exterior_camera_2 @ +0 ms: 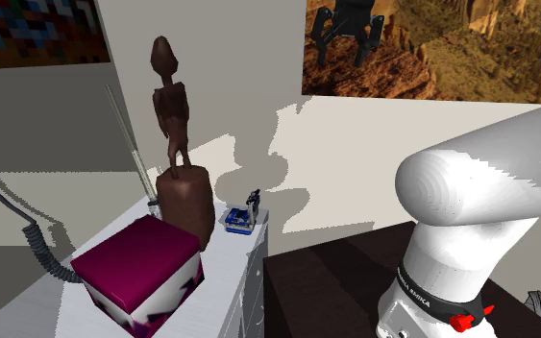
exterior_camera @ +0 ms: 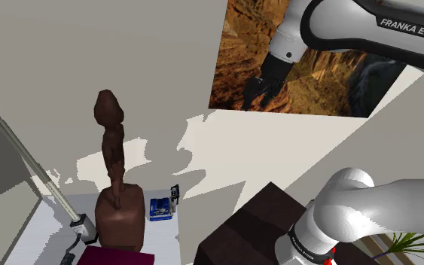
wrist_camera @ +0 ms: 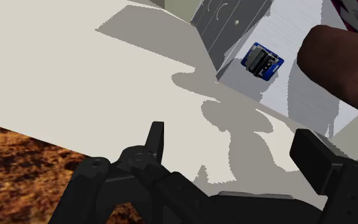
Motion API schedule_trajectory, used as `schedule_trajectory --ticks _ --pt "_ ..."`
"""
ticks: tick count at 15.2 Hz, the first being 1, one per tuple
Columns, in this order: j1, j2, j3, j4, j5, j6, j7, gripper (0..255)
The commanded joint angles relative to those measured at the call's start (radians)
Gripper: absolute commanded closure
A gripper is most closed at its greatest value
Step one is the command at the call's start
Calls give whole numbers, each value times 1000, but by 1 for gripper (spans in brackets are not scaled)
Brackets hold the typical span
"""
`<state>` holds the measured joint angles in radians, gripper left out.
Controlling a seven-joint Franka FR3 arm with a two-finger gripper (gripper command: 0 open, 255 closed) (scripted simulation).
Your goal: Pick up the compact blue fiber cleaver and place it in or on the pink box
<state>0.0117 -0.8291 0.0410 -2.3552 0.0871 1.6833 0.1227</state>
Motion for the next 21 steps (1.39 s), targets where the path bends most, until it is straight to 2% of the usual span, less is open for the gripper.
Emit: schedule_trajectory --ticks 1,11,16,21 --pt "0 0 0 0 0 0 0 0" --pt "25 59 160 -247 88 313 172 0" --pt "36 162 252 -319 130 492 263 0" --pt "31 319 353 -350 150 684 365 0"
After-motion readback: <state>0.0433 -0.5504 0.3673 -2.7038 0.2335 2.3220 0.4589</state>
